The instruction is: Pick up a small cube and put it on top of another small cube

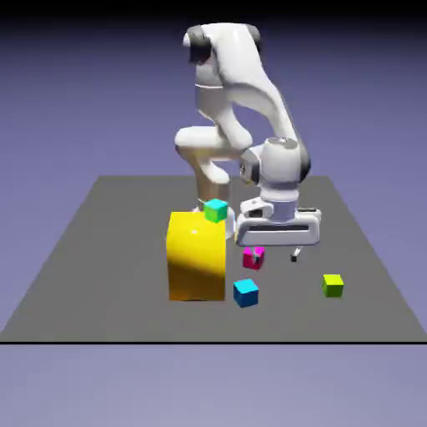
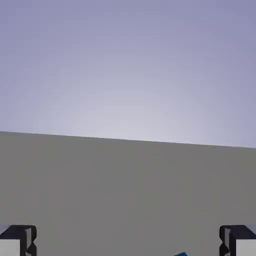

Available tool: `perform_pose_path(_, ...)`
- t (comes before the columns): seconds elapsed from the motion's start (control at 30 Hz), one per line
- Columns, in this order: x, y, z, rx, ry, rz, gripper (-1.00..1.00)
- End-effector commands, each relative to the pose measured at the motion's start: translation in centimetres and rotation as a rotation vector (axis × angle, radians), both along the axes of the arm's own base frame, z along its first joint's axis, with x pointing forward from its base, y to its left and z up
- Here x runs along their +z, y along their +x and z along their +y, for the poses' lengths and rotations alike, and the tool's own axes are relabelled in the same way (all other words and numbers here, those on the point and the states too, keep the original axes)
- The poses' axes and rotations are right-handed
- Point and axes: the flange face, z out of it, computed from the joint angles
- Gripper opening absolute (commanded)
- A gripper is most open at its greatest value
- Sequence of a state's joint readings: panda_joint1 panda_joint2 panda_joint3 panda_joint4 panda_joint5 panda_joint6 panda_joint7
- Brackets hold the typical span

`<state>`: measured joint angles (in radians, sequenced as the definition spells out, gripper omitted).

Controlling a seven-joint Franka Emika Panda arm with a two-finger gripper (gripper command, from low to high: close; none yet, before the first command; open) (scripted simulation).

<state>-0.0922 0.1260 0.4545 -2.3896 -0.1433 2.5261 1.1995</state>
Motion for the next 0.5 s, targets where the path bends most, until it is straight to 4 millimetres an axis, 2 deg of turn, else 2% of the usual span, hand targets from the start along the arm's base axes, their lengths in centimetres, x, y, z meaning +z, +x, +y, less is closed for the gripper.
perform_pose_path(0.0, -1.0, 0.0, 0.9, -0.003, -0.001, 0.037, 0.0)
perform_pose_path(0.23, -6.6, -1.2, 7.8, -0.02, -0.008, 0.28, 0.0)
perform_pose_path(0.47, -9.9, -3.2, 14.2, -0.043, -0.006, 0.501, 0.0)
